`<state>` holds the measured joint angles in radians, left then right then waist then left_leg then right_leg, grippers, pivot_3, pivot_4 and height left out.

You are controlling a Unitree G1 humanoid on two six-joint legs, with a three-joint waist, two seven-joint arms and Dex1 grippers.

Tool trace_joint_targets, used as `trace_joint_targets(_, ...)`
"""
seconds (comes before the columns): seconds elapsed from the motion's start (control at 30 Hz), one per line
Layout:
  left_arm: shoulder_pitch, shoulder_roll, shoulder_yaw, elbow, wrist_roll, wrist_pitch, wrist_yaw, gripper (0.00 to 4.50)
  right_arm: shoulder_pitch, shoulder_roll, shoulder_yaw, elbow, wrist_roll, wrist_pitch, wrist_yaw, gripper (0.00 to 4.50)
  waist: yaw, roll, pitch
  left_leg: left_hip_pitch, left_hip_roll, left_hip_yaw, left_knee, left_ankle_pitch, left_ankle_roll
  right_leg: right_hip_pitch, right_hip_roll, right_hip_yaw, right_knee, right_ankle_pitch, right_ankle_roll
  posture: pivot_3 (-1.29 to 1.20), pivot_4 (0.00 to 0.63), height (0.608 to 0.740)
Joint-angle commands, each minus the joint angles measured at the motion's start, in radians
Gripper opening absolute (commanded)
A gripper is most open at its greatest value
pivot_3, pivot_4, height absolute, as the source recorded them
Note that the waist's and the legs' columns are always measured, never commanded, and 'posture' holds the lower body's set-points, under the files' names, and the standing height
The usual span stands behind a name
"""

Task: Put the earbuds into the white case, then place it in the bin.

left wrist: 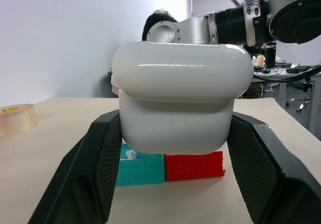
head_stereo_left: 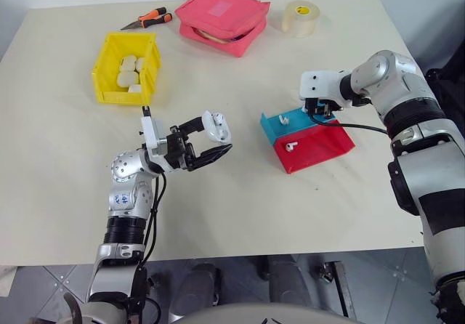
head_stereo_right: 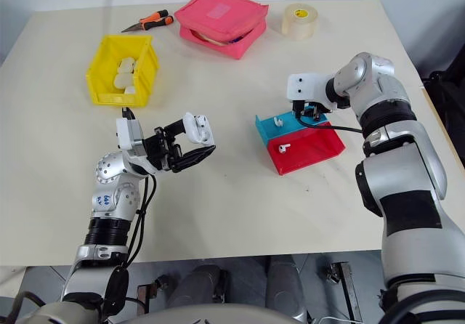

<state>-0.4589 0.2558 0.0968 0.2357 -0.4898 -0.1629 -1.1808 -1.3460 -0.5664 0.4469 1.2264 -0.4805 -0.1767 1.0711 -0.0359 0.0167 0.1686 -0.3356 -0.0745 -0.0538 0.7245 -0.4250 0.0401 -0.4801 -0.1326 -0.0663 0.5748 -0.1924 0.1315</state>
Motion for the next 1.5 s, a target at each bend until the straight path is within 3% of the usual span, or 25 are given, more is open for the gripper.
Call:
trace_joint_targets(0.03, 0.007, -0.002, -0.008, -0.049, -0.022, -0.001, 0.004, 2.78, -0.009, -0.021, -0.02, -0.028, 0.012, -0.002, 0.021, 1.57, 0.0, 0.0, 0.0, 0.0, 0.0, 0.0, 0.0, 0.0, 0.0, 0.0, 0.0, 0.0, 0.0, 0.0, 0.0, 0.0, 0.15, 0.74)
trace_joint_targets(0.5, 0.009, 0.006, -0.012, -0.058, -0.027, 0.007, 0.001, 2.78, 0.018, 0.008, -0.038, -0.003, 0.023, 0.034, 0.004, 1.57, 0.0, 0.0, 0.0, 0.0, 0.0, 0.0, 0.0, 0.0, 0.0, 0.0, 0.0, 0.0, 0.0, 0.0, 0.0, 0.0, 0.15, 0.74)
trace_joint_targets(1.2, -0.002, 0.005, -0.01, -0.042, -0.022, 0.0, 0.005, 2.78, 0.038, -0.005, -0.062, -0.085, 0.087, 0.085, 0.233, 1.57, 0.001, 0.0, 0.0, 0.0, 0.0, 0.0, 0.001, 0.0, 0.0, 0.0, 0.0, 0.0, 0.001, 0.0, 0.0, 0.0, 0.15, 0.74)
trace_joint_targets(1.5, -0.021, -0.005, -0.014, -0.018, -0.018, -0.006, 0.002, 2.78, 0.02, -0.01, -0.091, -0.097, 0.093, 0.136, 0.121, 1.57, 0.001, 0.0, 0.0, 0.0, 0.0, 0.0, 0.001, 0.0, 0.0, 0.0, 0.0, 0.001, 0.001, 0.0, 0.0, 0.0, 0.15, 0.74)
